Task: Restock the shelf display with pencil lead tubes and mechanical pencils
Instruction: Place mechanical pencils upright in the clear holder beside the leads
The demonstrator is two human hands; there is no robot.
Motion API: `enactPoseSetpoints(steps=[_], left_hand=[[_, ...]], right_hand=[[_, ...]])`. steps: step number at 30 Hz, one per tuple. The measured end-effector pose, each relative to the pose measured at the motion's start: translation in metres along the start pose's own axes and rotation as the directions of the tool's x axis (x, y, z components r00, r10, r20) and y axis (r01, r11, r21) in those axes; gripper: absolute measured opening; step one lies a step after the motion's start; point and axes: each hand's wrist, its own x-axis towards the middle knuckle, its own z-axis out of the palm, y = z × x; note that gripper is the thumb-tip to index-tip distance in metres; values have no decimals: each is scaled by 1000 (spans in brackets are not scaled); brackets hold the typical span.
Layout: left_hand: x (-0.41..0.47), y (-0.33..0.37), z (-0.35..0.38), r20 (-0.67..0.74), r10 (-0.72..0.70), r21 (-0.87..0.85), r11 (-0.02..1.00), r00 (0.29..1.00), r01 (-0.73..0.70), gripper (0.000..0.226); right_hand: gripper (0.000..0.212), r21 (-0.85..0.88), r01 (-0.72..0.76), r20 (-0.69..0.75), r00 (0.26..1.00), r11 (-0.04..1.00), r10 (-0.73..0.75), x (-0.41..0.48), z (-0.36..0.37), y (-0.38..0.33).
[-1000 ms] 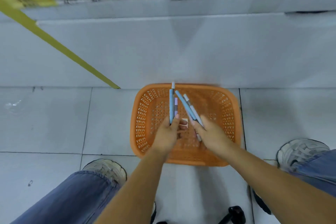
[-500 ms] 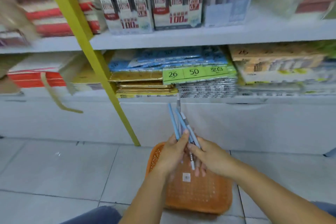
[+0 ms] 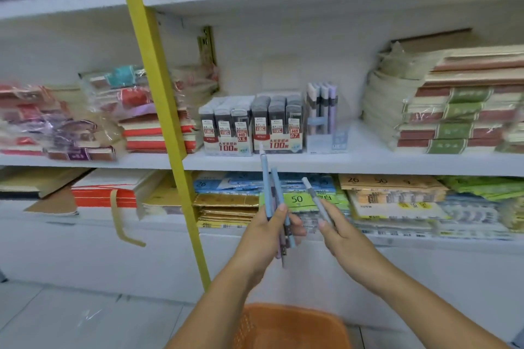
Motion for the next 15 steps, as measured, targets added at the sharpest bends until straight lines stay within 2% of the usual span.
enactPoseSetpoints(steps=[2,5,10,15], left_hand=[[7,19,4,14,42,-29,999,999,-42,27],[21,45,12,-7,77,15,997,997,-77,31],[57,83,19,-30,117,-74,990,993,-119,31],[96,105,24,24,189,-23,982,982,-189,33]], right_hand=[[26,53,29,-72,997,998,-25,10,-10,-19],[21,70,70,-141,988,995,-60,27,-21,-39],[16,15,130,-198,972,991,-125,69,-42,-48],[17,3,247,-266,934,969,-237,110,-74,-67]])
